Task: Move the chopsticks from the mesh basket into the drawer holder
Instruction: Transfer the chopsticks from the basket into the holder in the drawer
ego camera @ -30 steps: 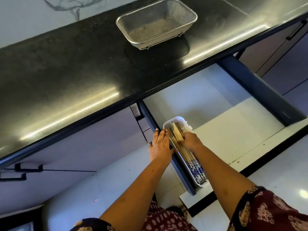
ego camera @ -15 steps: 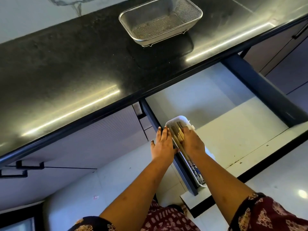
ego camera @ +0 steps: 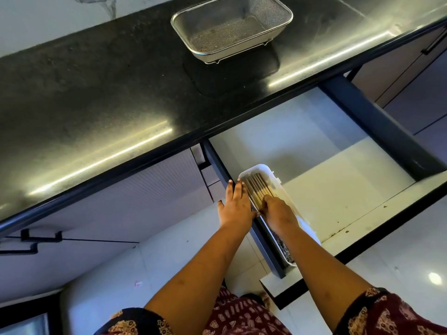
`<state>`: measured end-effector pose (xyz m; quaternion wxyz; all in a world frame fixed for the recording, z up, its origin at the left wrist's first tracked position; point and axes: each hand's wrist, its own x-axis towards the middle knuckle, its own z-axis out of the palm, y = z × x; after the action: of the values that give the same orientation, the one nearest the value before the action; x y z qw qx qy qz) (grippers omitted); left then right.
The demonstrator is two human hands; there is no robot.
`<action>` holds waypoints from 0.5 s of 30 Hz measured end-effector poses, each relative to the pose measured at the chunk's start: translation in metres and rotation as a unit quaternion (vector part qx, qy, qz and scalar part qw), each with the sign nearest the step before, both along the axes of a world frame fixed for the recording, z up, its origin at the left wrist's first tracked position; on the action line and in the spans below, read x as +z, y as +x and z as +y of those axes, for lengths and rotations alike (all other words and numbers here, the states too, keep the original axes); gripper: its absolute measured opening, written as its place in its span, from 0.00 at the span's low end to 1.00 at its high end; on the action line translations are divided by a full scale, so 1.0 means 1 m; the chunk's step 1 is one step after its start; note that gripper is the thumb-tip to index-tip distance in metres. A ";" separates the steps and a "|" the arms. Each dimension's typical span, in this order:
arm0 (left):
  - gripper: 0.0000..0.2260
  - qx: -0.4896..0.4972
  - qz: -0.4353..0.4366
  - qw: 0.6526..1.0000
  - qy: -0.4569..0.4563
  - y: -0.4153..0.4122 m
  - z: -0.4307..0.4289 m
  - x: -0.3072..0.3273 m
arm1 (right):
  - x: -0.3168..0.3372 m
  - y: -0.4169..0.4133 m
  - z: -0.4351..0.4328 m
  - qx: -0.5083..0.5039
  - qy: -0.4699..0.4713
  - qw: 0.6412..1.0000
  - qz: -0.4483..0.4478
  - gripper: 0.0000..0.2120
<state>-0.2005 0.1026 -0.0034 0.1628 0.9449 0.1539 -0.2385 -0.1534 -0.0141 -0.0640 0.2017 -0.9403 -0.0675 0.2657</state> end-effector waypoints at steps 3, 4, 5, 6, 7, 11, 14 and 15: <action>0.38 0.000 -0.003 1.000 -0.002 0.000 -0.001 0.000 | 0.004 0.000 -0.005 0.031 -0.024 0.999 -0.007 0.09; 0.38 0.000 -0.003 1.000 -0.002 0.000 -0.001 -0.001 | 0.007 0.000 -0.005 0.041 -0.027 0.999 -0.011 0.07; 0.38 0.000 -0.004 1.000 -0.002 0.000 -0.001 -0.001 | 0.008 0.000 -0.005 0.046 -0.026 0.998 -0.015 0.06; 0.38 0.000 -0.003 1.000 -0.001 0.000 -0.001 -0.001 | 0.007 -0.001 -0.005 0.048 -0.024 0.998 -0.020 0.05; 0.38 0.000 -0.003 1.000 -0.001 0.000 -0.001 -0.001 | 0.007 -0.002 -0.005 0.046 -0.024 0.998 -0.021 0.05; 0.37 -0.005 0.000 1.000 0.000 0.001 -0.001 -0.001 | 0.007 -0.004 -0.004 0.036 -0.018 0.999 -0.013 0.04; 0.38 -0.001 -0.002 1.000 -0.001 0.000 0.000 -0.002 | 0.007 -0.005 -0.005 0.036 -0.013 0.999 -0.017 0.03; 0.38 -0.001 -0.001 1.000 0.000 -0.001 0.000 -0.002 | 0.008 -0.006 -0.005 0.039 -0.012 0.999 -0.010 0.03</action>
<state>-0.2010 0.1031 -0.0054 0.1629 0.9453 0.1524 -0.2379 -0.1594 -0.0193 -0.0561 0.1789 -0.9421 -0.1026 0.2646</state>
